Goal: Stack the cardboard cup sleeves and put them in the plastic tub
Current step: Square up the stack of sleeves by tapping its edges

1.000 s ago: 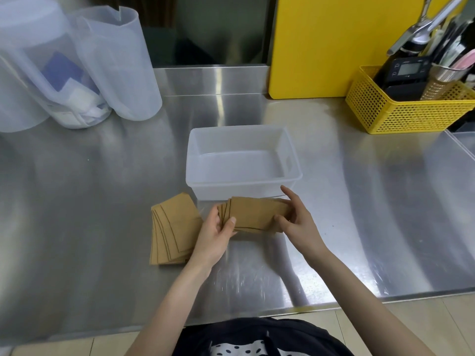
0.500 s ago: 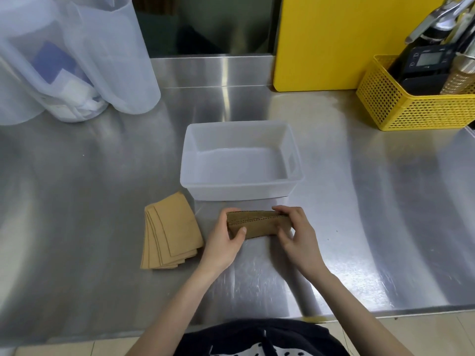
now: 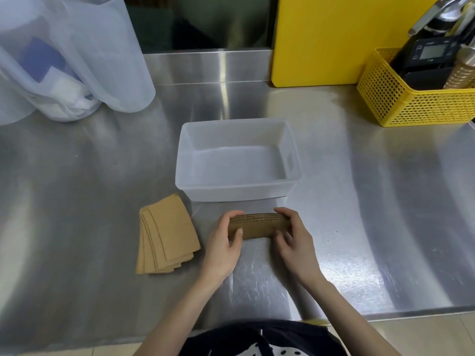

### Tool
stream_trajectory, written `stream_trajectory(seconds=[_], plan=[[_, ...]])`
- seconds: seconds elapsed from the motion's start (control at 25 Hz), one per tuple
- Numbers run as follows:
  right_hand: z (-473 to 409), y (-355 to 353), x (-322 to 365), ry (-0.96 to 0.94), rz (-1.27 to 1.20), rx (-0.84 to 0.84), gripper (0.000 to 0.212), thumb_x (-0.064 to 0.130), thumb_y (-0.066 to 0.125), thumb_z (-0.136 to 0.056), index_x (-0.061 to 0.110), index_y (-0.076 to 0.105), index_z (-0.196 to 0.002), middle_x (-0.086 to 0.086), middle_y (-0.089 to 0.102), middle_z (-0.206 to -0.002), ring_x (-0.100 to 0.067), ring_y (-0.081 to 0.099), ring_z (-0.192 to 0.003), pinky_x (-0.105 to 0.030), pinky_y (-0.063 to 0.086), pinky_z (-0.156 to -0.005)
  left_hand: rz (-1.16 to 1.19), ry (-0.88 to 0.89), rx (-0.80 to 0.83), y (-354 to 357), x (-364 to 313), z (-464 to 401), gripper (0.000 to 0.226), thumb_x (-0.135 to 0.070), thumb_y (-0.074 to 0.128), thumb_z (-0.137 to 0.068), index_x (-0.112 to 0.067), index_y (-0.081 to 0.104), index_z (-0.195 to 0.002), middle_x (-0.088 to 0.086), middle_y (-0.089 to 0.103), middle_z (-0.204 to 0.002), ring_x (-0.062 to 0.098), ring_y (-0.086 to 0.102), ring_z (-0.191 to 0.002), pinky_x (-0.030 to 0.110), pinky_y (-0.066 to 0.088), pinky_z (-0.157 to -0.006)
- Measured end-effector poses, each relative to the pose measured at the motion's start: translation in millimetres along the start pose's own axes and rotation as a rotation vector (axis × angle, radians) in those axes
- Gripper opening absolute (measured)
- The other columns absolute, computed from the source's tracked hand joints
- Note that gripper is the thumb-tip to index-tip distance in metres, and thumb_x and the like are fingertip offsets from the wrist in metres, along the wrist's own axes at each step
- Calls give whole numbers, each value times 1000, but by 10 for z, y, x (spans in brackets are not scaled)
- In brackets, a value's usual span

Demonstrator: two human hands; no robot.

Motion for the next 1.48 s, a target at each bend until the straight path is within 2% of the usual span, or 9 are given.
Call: stream_trajectory(seconds=[0.12, 0.24, 0.32, 0.44, 0.6, 0.76, 0.96, 1.16, 1.48], plan=[[-8, -7, 37, -13, 18, -14, 46, 4, 46, -82, 37, 40, -114, 8, 52, -112, 3, 51, -98, 3, 35, -84, 30, -8, -27, -28, -20, -7, 36, -8, 48, -88, -39, 44, -106, 0, 57, -104, 12, 55, -80, 6, 43, -68], [15, 22, 2, -20, 106, 30, 48, -5, 47, -84, 19, 43, -126, 7, 51, -115, -7, 49, -98, 6, 32, -82, -9, -58, -42, -12, 41, 32, 39, -10, 48, -88, -29, 46, -121, 28, 57, -105, 40, 54, -92, 31, 46, -77], [25, 13, -11, -26, 130, 39, 46, -5, 47, -84, 16, 45, -125, 8, 51, -113, -8, 50, -98, 5, 32, -83, 2, -62, -43, -17, 26, 56, 39, -8, 48, -88, -24, 46, -124, 35, 55, -107, 45, 51, -96, 23, 46, -68], [7, -17, 0, -20, 140, 45, 43, -5, 48, -83, 15, 47, -121, 8, 54, -110, -9, 52, -98, 5, 33, -82, 6, -57, -49, -37, 0, 39, 39, -8, 49, -88, -20, 45, -125, 33, 57, -98, 39, 55, -87, 16, 43, -62], [-20, -70, 52, 29, 91, 56, 41, -4, 50, -81, 23, 47, -112, 7, 57, -101, -10, 55, -91, 0, 40, -77, -14, -48, -48, -135, -40, -13, 31, -15, 53, -86, -12, 49, -117, -1, 59, -88, 6, 53, -73, 5, 40, -62], [-63, -42, 241, 27, 23, 110, 39, 2, 54, -82, 29, 43, -107, 0, 60, -105, -20, 58, -96, -27, 50, -87, 163, -36, -38, -307, -135, -69, 24, -12, 54, -86, -21, 50, -108, -23, 55, -89, -11, 52, -83, 0, 41, -70], [-190, 71, 580, -48, 11, 173, 23, 15, 54, -87, 27, 52, -107, 8, 60, -100, -12, 57, -95, -25, 48, -82, 181, -49, -26, -642, -213, -84, 26, -10, 52, -87, -35, 47, -92, -25, 53, -91, -9, 52, -89, 4, 41, -75], [-333, 441, 824, -36, 70, 358, 17, 19, 53, -87, 13, 58, -102, 6, 59, -85, -12, 55, -78, -17, 44, -73, 83, -132, -70, -1079, -160, -135, 37, -12, 51, -87, -17, 48, -124, -6, 56, -109, 10, 54, -106, 15, 39, -89], [-392, 982, 906, 117, 106, 548, 16, 23, 54, -85, 12, 53, -97, 8, 51, -75, -14, 50, -78, -23, 42, -71, -231, -208, -188, -1406, 21, -263, 40, -15, 53, -85, -16, 50, -126, 12, 53, -127, 26, 47, -119, 27, 33, -96]])
Point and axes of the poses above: each hand's wrist, its own z-axis away from the middle knuckle, its own y-axis out of the palm, x = y × z, the point moved 5 cm from there along -z, towards the middle knuckle
